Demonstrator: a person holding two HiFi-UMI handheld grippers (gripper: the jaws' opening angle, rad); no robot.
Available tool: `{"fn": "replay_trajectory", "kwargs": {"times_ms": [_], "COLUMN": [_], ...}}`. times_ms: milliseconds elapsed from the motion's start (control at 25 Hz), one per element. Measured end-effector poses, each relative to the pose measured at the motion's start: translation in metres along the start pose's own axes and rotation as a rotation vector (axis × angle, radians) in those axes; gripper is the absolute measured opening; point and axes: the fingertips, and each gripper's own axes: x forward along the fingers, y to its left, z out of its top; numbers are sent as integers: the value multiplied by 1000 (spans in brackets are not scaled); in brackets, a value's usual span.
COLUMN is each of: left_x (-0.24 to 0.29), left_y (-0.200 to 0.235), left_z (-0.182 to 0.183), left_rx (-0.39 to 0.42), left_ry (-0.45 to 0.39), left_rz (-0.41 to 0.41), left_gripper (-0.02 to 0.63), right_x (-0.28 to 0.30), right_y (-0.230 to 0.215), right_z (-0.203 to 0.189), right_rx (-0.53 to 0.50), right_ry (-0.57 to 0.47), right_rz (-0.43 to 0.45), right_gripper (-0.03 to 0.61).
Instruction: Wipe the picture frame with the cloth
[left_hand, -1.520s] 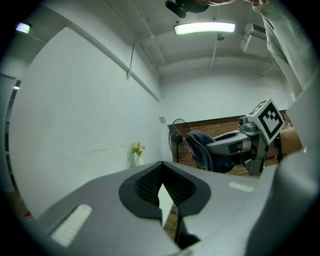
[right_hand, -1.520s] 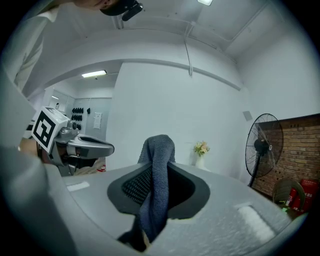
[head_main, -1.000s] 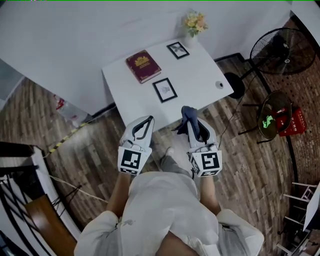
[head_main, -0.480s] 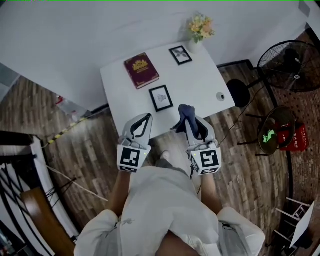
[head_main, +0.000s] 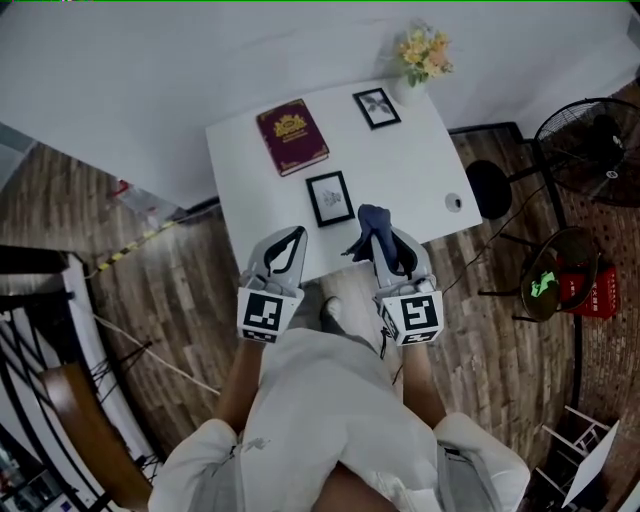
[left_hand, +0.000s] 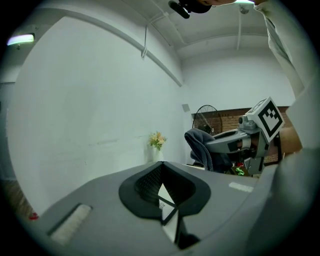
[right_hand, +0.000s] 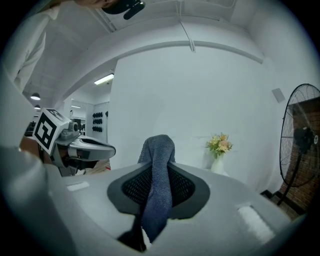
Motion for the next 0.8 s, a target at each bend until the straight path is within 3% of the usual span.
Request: {"fn": "replay_trajectory", "kwargs": {"times_ms": [800], "left_x": [86], "left_y": [55], "left_z": [-100], "left_rx": [-136], "left_ry": [144], "left_rz": [-126], "left_gripper": [20], "right_x": [108], "right_y": [-13], "right_z": [-58], "right_rx": [13], "right_ry": [201], "right_rz": [-28], "right_gripper": [72]}}
